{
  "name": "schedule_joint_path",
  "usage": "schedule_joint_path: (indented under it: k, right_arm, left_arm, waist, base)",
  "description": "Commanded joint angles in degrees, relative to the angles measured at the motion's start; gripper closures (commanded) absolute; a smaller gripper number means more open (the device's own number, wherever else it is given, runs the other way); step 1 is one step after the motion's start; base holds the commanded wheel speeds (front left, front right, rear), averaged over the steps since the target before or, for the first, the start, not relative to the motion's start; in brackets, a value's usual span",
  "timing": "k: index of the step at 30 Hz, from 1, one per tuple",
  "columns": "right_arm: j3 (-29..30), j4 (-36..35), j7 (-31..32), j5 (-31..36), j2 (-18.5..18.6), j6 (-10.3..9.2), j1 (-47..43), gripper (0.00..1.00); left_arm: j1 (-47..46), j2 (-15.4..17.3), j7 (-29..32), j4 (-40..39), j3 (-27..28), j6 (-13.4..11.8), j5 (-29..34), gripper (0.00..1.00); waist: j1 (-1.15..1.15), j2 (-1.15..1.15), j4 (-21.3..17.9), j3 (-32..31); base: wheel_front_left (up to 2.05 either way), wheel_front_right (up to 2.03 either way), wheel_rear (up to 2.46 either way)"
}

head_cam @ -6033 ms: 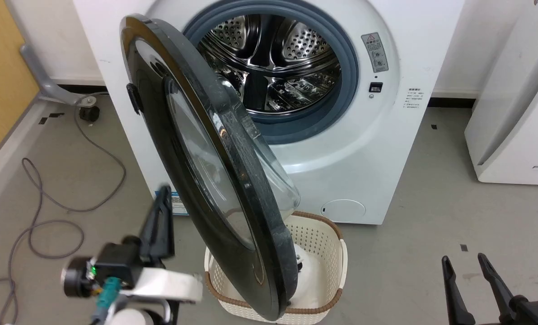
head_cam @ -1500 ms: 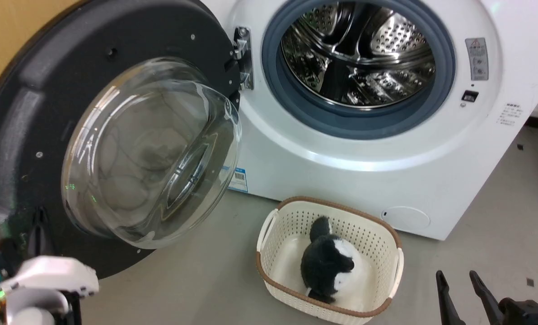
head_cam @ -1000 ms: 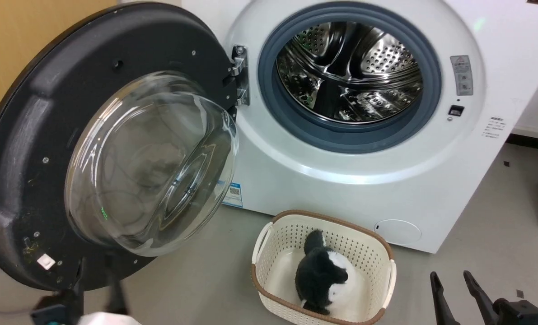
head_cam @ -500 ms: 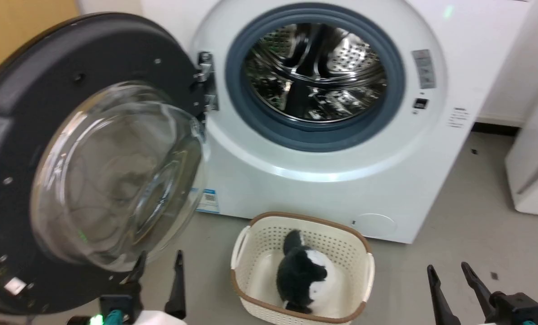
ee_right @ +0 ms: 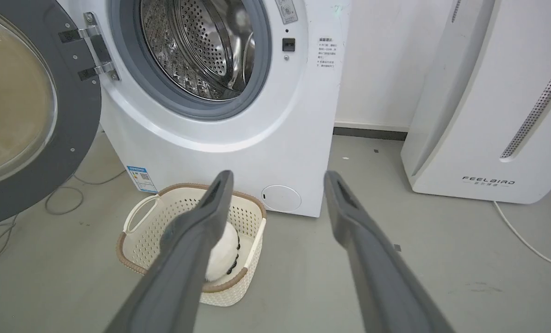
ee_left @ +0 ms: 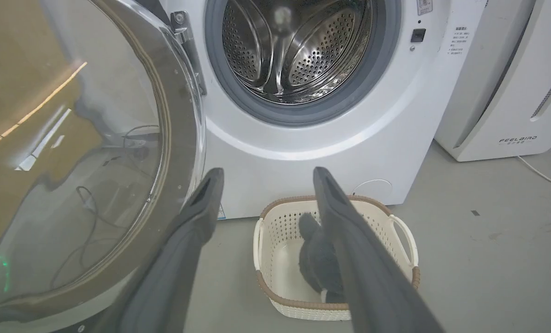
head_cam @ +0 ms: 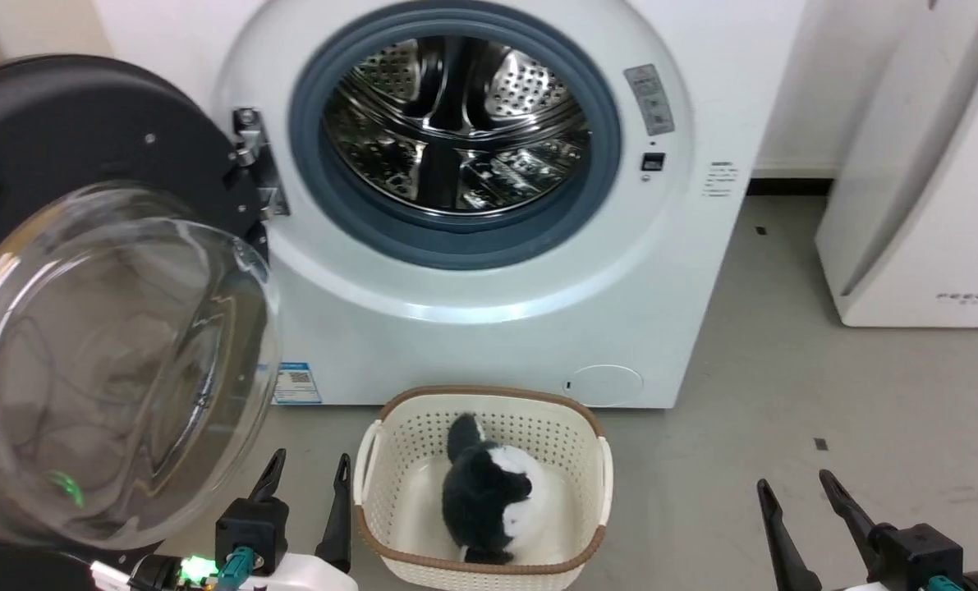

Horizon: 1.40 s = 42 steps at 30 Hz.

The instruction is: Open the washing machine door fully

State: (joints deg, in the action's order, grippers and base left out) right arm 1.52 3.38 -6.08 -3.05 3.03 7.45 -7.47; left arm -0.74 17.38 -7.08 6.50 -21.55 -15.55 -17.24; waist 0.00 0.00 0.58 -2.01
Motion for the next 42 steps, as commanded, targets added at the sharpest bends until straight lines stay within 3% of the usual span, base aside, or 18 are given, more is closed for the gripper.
schedule_joint_path:
  k: [1, 15, 16, 42]
  right_arm:
    - [-0.1, -0.3, 0.2, 0.2, -0.1, 0.03, 1.2, 0.0]
    - [-1.1, 0.2, -0.7, -0.9, -0.1, 0.03, 1.7, 0.0]
    - [-1.1, 0.2, -0.3, -0.8, 0.0, 0.0, 1.0, 1.0]
    - [-1.2, -0.4, 0.9, -0.2, 0.0, 0.01, 2.2, 1.0]
  left_arm:
    - [-0.6, 0.4, -0.1, 0.3, 0.0, -0.3, 0.1, 0.0]
    - [-1.0, 0.3, -0.7, 1.6, -0.1, -0.1, -1.0, 0.0]
    - [-0.2, 0.0, -0.4, 1.4, -0.1, -0.1, -0.7, 1.0]
    - [-0.1, -2.8, 0.9, -0.1, 3.9, 2.8, 2.7, 1.0]
  waist:
    - [0.0, 0.0, -0.4, 0.1]
    - [0.0, 0.0, -0.5, 0.4]
    - [0.0, 0.0, -0.5, 0.4]
    - [0.0, 0.0, -0.5, 0.7]
  base:
    - [0.0, 0.0, 0.0]
    - [0.0, 0.0, 0.0]
    - [0.0, 0.0, 0.0]
    - [0.0, 0.0, 0.0]
